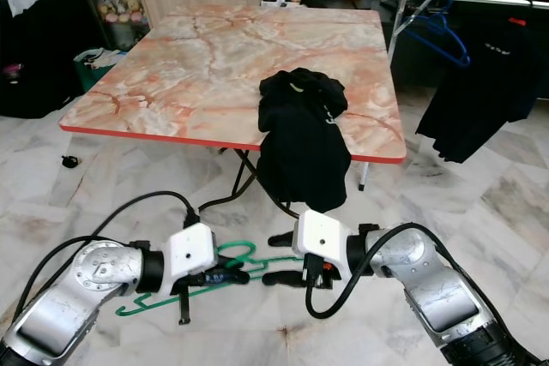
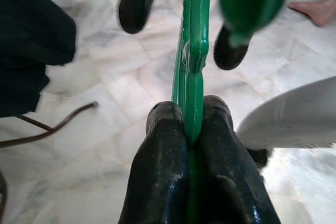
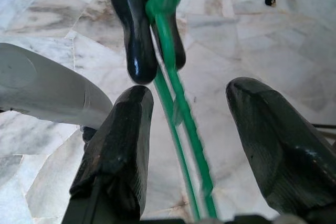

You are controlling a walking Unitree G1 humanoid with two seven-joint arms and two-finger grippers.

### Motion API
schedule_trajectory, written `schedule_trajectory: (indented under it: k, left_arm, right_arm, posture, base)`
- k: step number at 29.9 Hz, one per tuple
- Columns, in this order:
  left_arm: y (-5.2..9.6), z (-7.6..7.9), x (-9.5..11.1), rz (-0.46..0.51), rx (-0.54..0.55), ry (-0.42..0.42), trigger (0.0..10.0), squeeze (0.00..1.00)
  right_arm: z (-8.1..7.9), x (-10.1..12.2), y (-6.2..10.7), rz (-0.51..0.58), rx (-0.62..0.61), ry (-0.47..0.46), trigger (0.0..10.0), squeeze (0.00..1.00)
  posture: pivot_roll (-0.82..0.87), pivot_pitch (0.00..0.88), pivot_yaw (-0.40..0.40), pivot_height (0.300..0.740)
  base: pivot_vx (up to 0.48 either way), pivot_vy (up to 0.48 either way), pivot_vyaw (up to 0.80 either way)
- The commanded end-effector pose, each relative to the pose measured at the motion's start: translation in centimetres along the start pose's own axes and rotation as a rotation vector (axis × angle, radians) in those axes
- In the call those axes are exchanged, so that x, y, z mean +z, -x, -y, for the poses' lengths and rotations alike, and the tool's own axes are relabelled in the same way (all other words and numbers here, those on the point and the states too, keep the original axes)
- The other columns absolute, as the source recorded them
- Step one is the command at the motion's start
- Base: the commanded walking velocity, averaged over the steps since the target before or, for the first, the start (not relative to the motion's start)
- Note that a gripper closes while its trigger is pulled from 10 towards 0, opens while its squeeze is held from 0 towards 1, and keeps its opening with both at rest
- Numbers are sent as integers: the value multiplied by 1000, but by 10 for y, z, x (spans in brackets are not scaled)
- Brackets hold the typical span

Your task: Hang hanger

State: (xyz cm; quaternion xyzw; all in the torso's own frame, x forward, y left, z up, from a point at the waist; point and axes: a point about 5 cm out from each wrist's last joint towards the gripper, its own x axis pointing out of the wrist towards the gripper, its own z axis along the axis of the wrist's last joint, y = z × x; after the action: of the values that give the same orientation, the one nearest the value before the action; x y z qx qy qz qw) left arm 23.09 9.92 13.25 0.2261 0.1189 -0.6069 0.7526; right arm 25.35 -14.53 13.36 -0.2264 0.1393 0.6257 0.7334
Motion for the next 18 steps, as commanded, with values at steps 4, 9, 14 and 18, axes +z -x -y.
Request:
schedule_trajectory:
  k: [4,9,14,18]
  left_arm:
    - [5,0,7,0,-24,0,10000,0]
    - [7,1,8,-12,-30,14,10000,0]
    - [8,1,10,-15,-39,21,10000,0]
    - [9,2,9,-22,-49,20,10000,0]
  right_arm:
    - [-4,1,-6,21,39,12,10000,0]
    - [-7,-5,-8,-4,73,-4,10000,0]
    - [-13,-12,-6,-40,120,-14,0,0]
    - [-15,-18,-2,-88,154,-10,1216,0]
  posture:
    - [92,0,34,740]
    - [91,0,34,740]
    - [91,0,37,740]
    - [89,0,39,740]
  base:
    - [0,0,0]
    - [0,0,0]
    - [0,0,0]
    - [0,0,0]
